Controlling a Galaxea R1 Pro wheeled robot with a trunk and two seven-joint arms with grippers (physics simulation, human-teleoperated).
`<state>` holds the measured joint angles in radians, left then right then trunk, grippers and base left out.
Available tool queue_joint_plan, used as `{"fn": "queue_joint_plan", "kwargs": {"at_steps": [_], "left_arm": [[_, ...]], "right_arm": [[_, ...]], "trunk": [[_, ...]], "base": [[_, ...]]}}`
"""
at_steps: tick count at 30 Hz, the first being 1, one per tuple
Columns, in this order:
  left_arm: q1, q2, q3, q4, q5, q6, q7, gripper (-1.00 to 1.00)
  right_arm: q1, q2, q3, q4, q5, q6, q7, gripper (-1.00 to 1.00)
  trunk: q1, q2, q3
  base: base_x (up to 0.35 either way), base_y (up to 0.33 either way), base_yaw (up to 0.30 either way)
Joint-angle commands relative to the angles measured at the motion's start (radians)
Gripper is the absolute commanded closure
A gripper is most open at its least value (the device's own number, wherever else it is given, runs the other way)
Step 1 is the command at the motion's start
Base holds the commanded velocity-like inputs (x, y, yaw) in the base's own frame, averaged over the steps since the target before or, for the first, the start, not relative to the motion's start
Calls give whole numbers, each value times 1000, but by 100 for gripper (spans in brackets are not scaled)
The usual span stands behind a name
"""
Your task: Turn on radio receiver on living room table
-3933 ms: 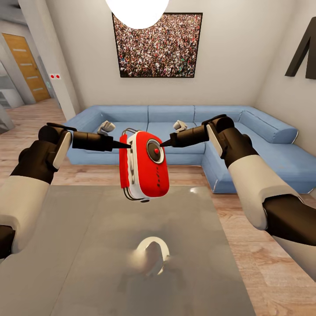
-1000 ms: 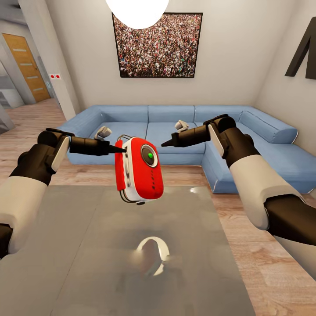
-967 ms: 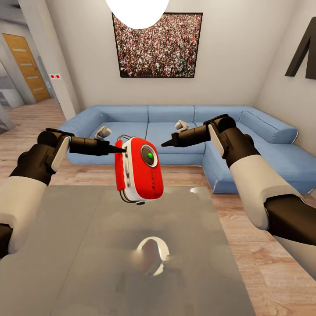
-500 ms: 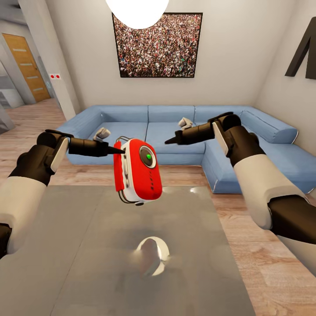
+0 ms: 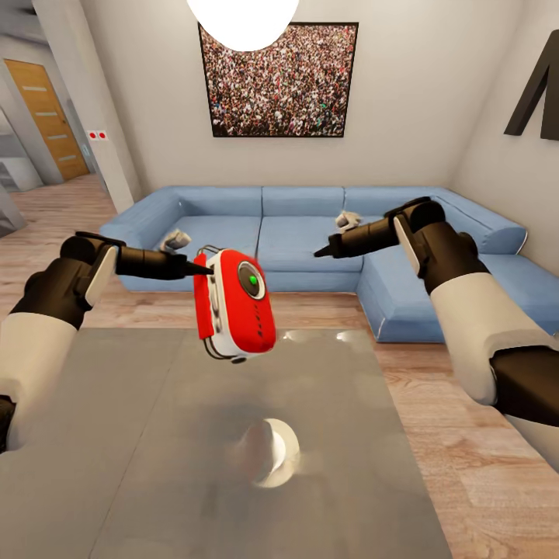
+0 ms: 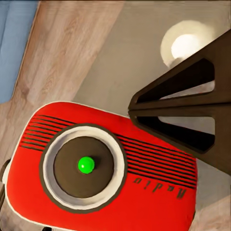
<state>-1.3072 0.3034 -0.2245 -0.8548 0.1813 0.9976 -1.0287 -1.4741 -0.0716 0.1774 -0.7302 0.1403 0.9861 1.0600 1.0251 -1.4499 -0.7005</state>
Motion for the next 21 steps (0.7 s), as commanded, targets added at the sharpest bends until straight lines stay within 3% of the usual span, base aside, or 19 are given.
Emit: {"fn": "queue_joint_plan", "kwargs": {"at_steps": [1, 6, 9, 12, 17, 21], "left_arm": [[0, -2, 1, 1, 17, 9, 19, 100], [0, -15, 2, 34, 18, 9, 57, 100], [0, -25, 3, 56, 18, 9, 65, 100], [0, -39, 3, 66, 17, 9, 104, 100], [0, -56, 2, 70, 18, 9, 168, 100], [0, -64, 3, 101, 18, 9, 183, 100]], "right_arm": [[0, -3, 0, 0, 19, 0, -7, 100], [0, -11, -2, -9, 105, 0, -81, 100], [0, -26, -4, -19, 128, 0, -143, 100], [0, -45, -6, -26, 136, 0, -206, 100], [0, -54, -7, -30, 138, -1, -299, 100], [0, -71, -7, -30, 139, -2, -387, 100]], "trunk": [[0, 0, 0], [0, 0, 0], [0, 0, 0], [0, 0, 0], [0, 0, 0], [0, 0, 0]], "base": [[0, 0, 0], [0, 0, 0], [0, 0, 0], [0, 0, 0], [0, 0, 0], [0, 0, 0]]}}
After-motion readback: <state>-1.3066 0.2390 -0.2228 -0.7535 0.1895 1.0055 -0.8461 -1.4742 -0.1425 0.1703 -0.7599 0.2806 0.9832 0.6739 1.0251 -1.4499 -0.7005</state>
